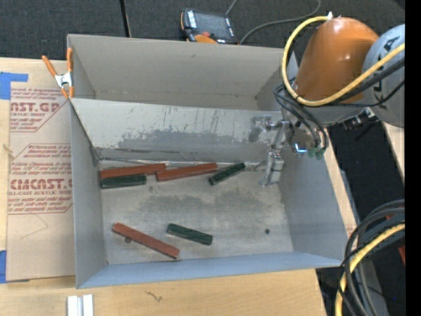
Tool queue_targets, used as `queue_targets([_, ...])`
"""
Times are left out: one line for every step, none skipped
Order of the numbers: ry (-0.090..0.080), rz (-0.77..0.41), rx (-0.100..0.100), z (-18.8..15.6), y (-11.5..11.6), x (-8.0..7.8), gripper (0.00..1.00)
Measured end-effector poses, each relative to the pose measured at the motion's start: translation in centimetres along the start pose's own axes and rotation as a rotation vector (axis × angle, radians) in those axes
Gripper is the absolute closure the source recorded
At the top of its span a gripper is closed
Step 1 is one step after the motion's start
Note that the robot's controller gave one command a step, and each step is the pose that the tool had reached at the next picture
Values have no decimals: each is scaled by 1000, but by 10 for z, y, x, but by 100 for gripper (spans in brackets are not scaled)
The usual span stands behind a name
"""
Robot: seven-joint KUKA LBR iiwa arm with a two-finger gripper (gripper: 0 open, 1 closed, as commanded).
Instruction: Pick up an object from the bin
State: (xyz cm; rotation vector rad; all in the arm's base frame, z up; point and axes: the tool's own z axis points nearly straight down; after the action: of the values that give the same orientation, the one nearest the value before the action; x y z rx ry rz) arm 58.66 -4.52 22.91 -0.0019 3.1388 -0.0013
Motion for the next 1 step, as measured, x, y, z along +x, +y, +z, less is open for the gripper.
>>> queue_targets([-5,-123,0,-50,-9,-4,0])
